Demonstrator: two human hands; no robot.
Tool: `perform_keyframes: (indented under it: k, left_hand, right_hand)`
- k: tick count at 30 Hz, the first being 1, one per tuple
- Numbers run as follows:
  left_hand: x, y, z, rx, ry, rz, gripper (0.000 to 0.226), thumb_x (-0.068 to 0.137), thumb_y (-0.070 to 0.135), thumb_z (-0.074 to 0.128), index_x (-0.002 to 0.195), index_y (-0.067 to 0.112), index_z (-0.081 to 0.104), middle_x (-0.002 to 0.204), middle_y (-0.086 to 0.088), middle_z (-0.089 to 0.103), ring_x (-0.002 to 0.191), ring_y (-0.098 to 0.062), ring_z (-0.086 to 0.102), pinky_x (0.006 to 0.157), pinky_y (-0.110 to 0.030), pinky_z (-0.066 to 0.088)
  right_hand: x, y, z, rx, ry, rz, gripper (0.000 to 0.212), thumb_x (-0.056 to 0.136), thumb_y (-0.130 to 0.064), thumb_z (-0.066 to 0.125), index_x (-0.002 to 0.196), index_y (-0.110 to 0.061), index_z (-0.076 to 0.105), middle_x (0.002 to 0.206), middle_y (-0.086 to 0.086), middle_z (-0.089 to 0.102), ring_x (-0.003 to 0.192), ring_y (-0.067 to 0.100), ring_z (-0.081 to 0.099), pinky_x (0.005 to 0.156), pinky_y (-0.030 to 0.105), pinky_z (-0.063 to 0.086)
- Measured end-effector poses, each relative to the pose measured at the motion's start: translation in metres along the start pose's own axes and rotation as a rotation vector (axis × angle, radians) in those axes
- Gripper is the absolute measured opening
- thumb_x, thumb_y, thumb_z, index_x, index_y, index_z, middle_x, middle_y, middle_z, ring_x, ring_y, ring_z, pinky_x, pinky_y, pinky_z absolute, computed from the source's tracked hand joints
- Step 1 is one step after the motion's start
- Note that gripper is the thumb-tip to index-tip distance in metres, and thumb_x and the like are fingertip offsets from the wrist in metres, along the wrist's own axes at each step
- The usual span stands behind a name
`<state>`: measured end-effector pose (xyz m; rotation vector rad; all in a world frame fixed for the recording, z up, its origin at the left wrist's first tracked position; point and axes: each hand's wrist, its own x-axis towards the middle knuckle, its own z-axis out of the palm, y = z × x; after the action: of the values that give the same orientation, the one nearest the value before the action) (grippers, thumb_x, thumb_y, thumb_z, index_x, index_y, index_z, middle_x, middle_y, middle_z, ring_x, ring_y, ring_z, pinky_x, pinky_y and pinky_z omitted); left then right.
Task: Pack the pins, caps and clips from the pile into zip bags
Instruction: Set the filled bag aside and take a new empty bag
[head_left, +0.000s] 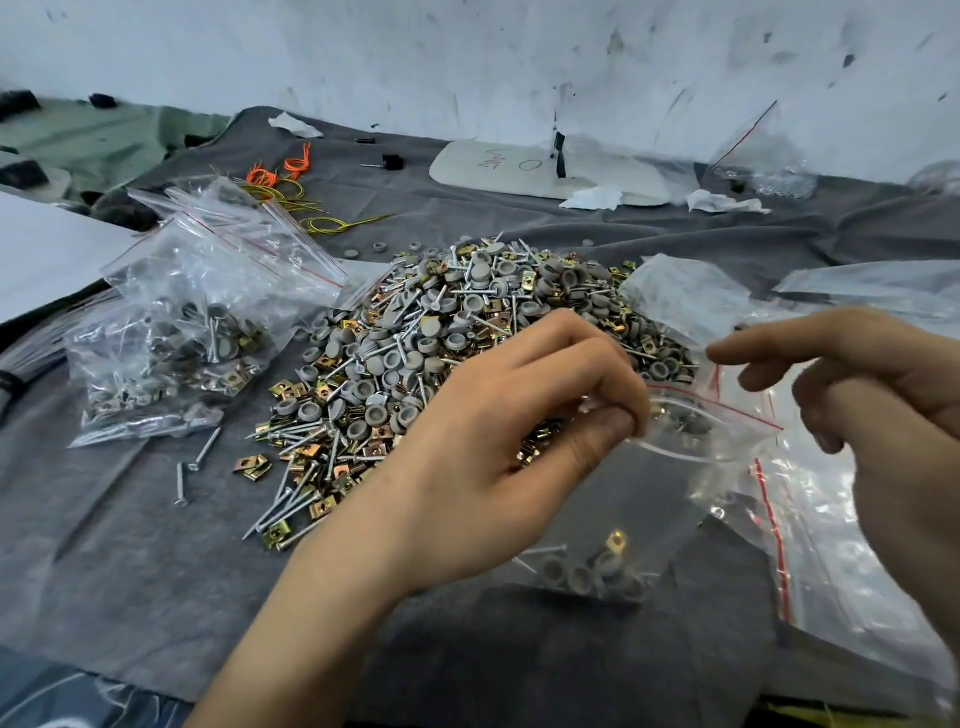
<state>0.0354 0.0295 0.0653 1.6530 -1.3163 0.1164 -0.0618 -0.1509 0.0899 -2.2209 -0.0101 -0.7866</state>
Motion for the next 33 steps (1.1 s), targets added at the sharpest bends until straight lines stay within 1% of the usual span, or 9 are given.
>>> perform_keyframes:
  k: [2, 6, 10, 19, 24, 27, 29, 31, 33]
  left_hand:
    - [-0.001, 0.000, 0.001, -0.027, -0.004, -0.014, 0.008, 0.094, 0.007, 0.058, 0.089, 0.004, 0.064, 0.100, -0.006, 0.059, 0.094, -0.020, 0.059, 0.079, -0.034, 0.051]
    - [-0.001, -0.001, 0.001, -0.048, -0.012, -0.024, 0.008, 0.093, 0.007, 0.061, 0.089, 0.002, 0.064, 0.101, -0.007, 0.058, 0.095, -0.023, 0.059, 0.078, -0.040, 0.051]
    - [0.000, -0.001, 0.002, -0.027, -0.011, 0.007, 0.005, 0.091, 0.001, 0.061, 0.087, 0.000, 0.063, 0.098, -0.007, 0.058, 0.091, -0.021, 0.058, 0.077, -0.032, 0.049]
    - [0.000, -0.002, 0.001, -0.067, -0.005, -0.001, 0.010, 0.093, 0.006, 0.059, 0.087, -0.001, 0.062, 0.097, -0.008, 0.056, 0.090, -0.024, 0.058, 0.077, -0.035, 0.050]
    - [-0.001, -0.003, -0.002, -0.032, 0.011, -0.006, 0.005, 0.091, 0.003, 0.061, 0.087, 0.003, 0.063, 0.099, -0.008, 0.059, 0.091, -0.021, 0.059, 0.077, -0.028, 0.048]
    - [-0.002, -0.007, -0.008, -0.026, 0.047, -0.019, 0.008, 0.091, 0.010, 0.058, 0.086, 0.004, 0.061, 0.099, -0.009, 0.059, 0.091, -0.025, 0.059, 0.075, -0.034, 0.050]
    - [-0.002, -0.011, -0.013, -0.028, 0.093, -0.046, 0.009, 0.090, 0.015, 0.055, 0.086, 0.008, 0.059, 0.098, -0.009, 0.058, 0.092, -0.027, 0.059, 0.076, -0.042, 0.050]
    - [-0.003, -0.014, -0.017, -0.020, 0.141, -0.070, 0.007, 0.089, 0.018, 0.054, 0.085, 0.014, 0.057, 0.097, -0.007, 0.058, 0.094, -0.025, 0.058, 0.078, -0.043, 0.050]
    - [-0.003, -0.018, -0.020, 0.009, 0.177, -0.072, 0.006, 0.089, 0.019, 0.054, 0.084, 0.015, 0.055, 0.096, -0.006, 0.059, 0.095, -0.025, 0.058, 0.080, -0.045, 0.050]
  right_hand:
    - [-0.003, 0.005, 0.002, -0.033, 0.033, -0.004, 0.042, 0.075, -0.018, 0.035, 0.084, -0.045, 0.066, 0.081, -0.013, 0.062, 0.065, 0.020, 0.049, 0.057, 0.032, 0.039]
    - [0.018, 0.012, 0.008, -0.006, -0.058, 0.042, 0.049, 0.090, 0.006, 0.040, 0.081, -0.030, 0.073, 0.077, -0.009, 0.065, 0.070, 0.009, 0.062, 0.067, 0.014, 0.045]
    - [0.009, -0.006, 0.019, 0.054, 0.031, -0.220, 0.051, 0.089, 0.010, 0.040, 0.105, -0.033, 0.062, 0.120, 0.001, 0.056, 0.100, 0.019, 0.067, 0.089, 0.026, 0.052]
    - [0.002, -0.009, 0.020, 0.113, -0.130, -0.263, 0.062, 0.084, 0.010, 0.042, 0.125, -0.036, 0.051, 0.142, -0.004, 0.044, 0.127, 0.014, 0.053, 0.107, 0.023, 0.039]
    - [0.009, 0.002, 0.009, 0.212, 0.080, -0.122, 0.043, 0.086, -0.013, 0.041, 0.118, -0.037, 0.055, 0.127, -0.008, 0.060, 0.112, 0.008, 0.063, 0.089, 0.013, 0.047]
    - [0.010, 0.023, 0.007, 0.205, 0.178, 0.170, 0.033, 0.083, -0.009, 0.053, 0.093, -0.038, 0.066, 0.088, -0.010, 0.070, 0.071, 0.009, 0.070, 0.068, 0.023, 0.055]
    - [0.004, 0.036, 0.012, 0.010, -0.030, 0.435, 0.033, 0.085, 0.004, 0.061, 0.083, -0.028, 0.068, 0.073, -0.002, 0.070, 0.052, 0.014, 0.065, 0.058, 0.039, 0.057]
    - [0.000, 0.043, 0.026, -0.067, -0.404, 0.648, 0.019, 0.081, 0.001, 0.071, 0.083, -0.017, 0.065, 0.064, 0.007, 0.066, 0.050, 0.022, 0.064, 0.061, 0.050, 0.056]
    - [-0.002, 0.044, 0.042, -0.156, -0.654, 0.732, 0.024, 0.073, -0.007, 0.081, 0.085, -0.011, 0.060, 0.066, 0.008, 0.063, 0.054, 0.026, 0.064, 0.061, 0.046, 0.057]
